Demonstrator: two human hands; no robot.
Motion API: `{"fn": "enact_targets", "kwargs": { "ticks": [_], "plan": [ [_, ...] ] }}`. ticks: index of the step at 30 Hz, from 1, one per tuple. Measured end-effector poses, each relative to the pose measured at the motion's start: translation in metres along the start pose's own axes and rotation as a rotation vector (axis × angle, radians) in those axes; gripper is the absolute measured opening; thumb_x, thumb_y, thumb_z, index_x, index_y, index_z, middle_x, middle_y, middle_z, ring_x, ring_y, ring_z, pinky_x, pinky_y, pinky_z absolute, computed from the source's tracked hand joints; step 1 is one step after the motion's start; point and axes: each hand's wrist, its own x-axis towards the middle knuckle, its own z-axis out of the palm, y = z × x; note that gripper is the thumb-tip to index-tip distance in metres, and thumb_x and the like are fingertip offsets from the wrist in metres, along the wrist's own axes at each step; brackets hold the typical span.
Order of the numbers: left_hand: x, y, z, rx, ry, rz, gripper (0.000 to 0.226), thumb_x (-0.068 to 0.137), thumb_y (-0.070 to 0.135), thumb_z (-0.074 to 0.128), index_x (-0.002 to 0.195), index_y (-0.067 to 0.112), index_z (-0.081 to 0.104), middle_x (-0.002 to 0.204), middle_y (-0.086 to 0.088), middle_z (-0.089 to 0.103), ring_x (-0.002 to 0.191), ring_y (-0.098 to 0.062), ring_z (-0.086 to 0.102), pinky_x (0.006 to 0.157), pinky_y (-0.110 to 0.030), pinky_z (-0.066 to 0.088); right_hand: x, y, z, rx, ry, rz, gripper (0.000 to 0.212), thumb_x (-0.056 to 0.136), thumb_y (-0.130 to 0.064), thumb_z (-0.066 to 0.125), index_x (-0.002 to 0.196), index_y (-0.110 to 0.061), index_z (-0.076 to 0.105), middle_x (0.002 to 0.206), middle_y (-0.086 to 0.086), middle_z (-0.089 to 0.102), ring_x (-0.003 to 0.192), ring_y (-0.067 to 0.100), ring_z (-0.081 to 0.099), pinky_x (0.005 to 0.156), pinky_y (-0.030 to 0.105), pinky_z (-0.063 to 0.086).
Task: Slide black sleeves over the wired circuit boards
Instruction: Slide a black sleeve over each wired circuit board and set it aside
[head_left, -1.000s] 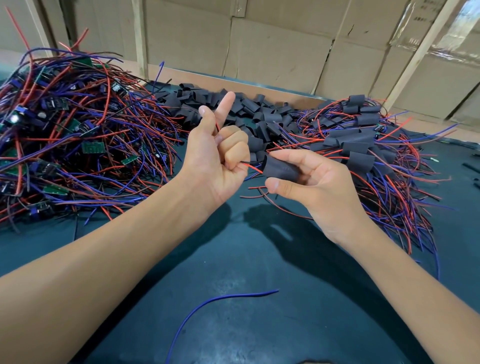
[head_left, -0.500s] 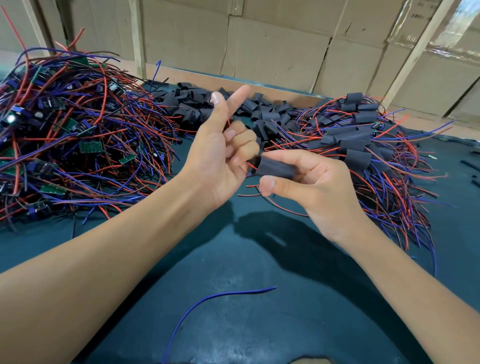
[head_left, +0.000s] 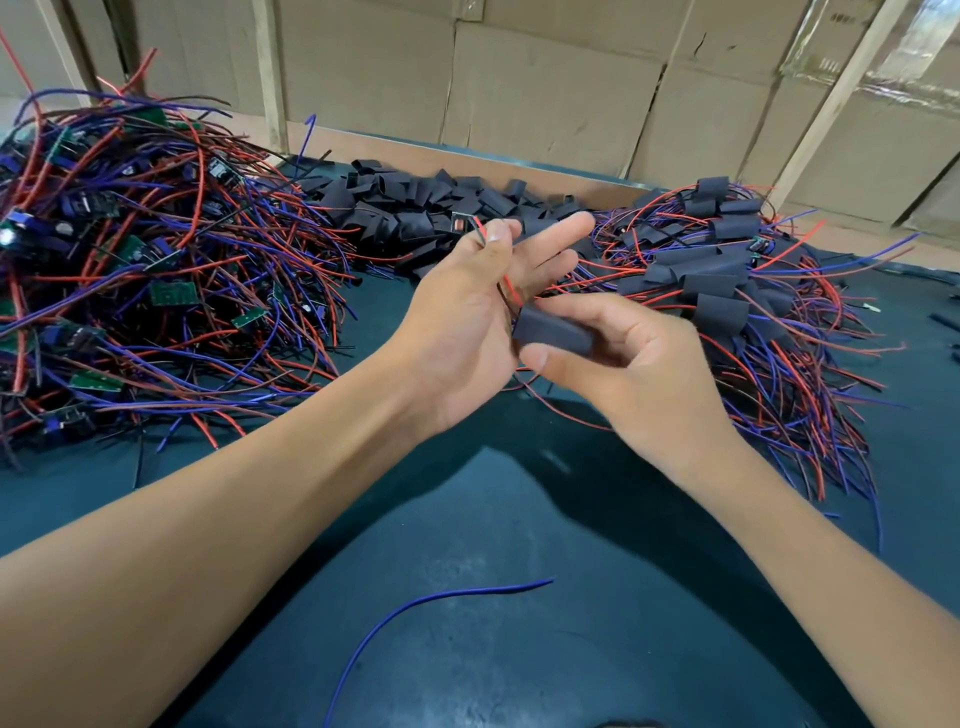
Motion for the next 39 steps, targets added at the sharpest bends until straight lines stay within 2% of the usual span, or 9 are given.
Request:
{"fn": "enact_targets", "kwargs": {
  "ticks": [3, 7, 12, 16, 19, 25, 29, 36, 39],
  "plan": [
    [-0.001, -0.002, 0.002, 0.133, -0.037, -0.01, 0.021, 0.111, 0.034, 0.027, 0.101, 0.02, 0.039, 0.132, 0.001, 0.067, 0.132, -0.017, 0.053, 0.115, -0.046, 0.034, -0.003, 0.001, -0.001, -0.386, -0.011, -0.083, 0.044, 0.08, -0.027, 0.086, 0.121, -0.026, 0.072, 0.111, -0.01, 0.074, 0.106, 0.011, 0.066, 0.098, 0.029, 0.05],
    [-0.001, -0.006, 0.004, 0.327, -0.04, 0.009, 0.022, 0.111, 0.032, 0.029, 0.109, 0.015, 0.043, 0.13, 0.002, 0.068, 0.122, -0.032, 0.06, 0.094, -0.041, 0.039, -0.001, 0.0, -0.002, -0.609, 0.091, -0.202, 0.033, 0.081, -0.037, 0.076, 0.111, -0.024, 0.076, 0.093, 0.003, 0.074, 0.089, 0.027, 0.063, 0.084, 0.039, 0.045],
    [0.003, -0.009, 0.006, 0.377, -0.012, -0.165, 0.065, 0.104, 0.06, 0.018, 0.127, 0.018, 0.062, 0.127, -0.001, 0.069, 0.105, -0.017, 0.055, 0.09, -0.043, 0.034, -0.001, 0.0, -0.006, -0.403, 0.211, -0.166, 0.011, 0.087, -0.025, 0.077, 0.097, -0.023, 0.082, 0.09, -0.007, 0.078, 0.086, 0.02, 0.07, 0.082, 0.045, 0.053],
    [0.011, -0.003, -0.006, 0.338, 0.07, -0.278, 0.092, 0.095, 0.077, 0.012, 0.123, 0.007, 0.066, 0.096, -0.005, 0.072, 0.08, -0.018, 0.055, 0.072, -0.034, 0.04, 0.001, -0.005, -0.009, -0.228, 0.295, -0.14, 0.015, 0.086, -0.024, 0.079, 0.095, -0.037, 0.079, 0.091, -0.021, 0.076, 0.084, -0.002, 0.07, 0.08, 0.021, 0.053],
    [0.012, 0.002, -0.012, 0.133, 0.117, -0.315, 0.08, 0.093, 0.076, 0.034, 0.112, 0.005, 0.066, 0.074, -0.004, 0.055, 0.058, -0.015, 0.039, 0.055, -0.028, 0.032, 0.001, -0.004, -0.006, -0.272, 0.299, -0.194, 0.012, 0.086, -0.029, 0.078, 0.093, -0.038, 0.079, 0.09, -0.022, 0.075, 0.083, 0.004, 0.069, 0.079, 0.022, 0.05],
    [0.012, 0.018, -0.019, -0.219, 0.05, -0.368, 0.04, 0.093, 0.052, 0.047, 0.085, 0.013, 0.048, 0.068, 0.003, 0.025, 0.06, -0.013, 0.019, 0.054, -0.027, 0.023, 0.001, 0.005, -0.009, -0.364, 0.305, -0.221, 0.017, 0.085, -0.028, 0.078, 0.1, -0.037, 0.077, 0.078, -0.028, 0.067, 0.084, 0.013, 0.065, 0.079, 0.016, 0.046],
    [0.015, 0.026, -0.026, -0.098, 0.014, -0.37, 0.021, 0.096, 0.027, 0.042, 0.082, 0.013, 0.048, 0.074, 0.003, 0.03, 0.062, -0.013, 0.026, 0.059, -0.026, 0.025, 0.006, 0.012, -0.018, -0.317, 0.314, -0.147, 0.015, 0.087, -0.034, 0.076, 0.101, -0.034, 0.079, 0.075, -0.026, 0.069, 0.079, 0.01, 0.064, 0.078, 0.026, 0.05],
    [0.014, 0.019, -0.035, 0.374, -0.111, -0.279, 0.027, 0.095, 0.017, 0.062, 0.12, 0.017, 0.072, 0.1, -0.002, 0.06, 0.082, -0.011, 0.055, 0.069, -0.025, 0.046, 0.007, 0.019, -0.019, -0.415, 0.191, -0.2, 0.044, 0.082, -0.041, 0.077, 0.122, -0.025, 0.072, 0.104, -0.03, 0.065, 0.097, -0.015, 0.054, 0.094, 0.01, 0.039],
    [0.014, 0.012, -0.036, 0.396, -0.111, -0.264, 0.024, 0.092, 0.02, 0.066, 0.115, 0.018, 0.075, 0.099, -0.002, 0.061, 0.084, -0.012, 0.054, 0.07, -0.026, 0.048, 0.007, 0.021, -0.017, -0.448, 0.229, -0.233, 0.045, 0.083, -0.042, 0.076, 0.125, -0.027, 0.07, 0.104, -0.029, 0.066, 0.094, -0.001, 0.058, 0.094, 0.01, 0.04]
  ]
}}
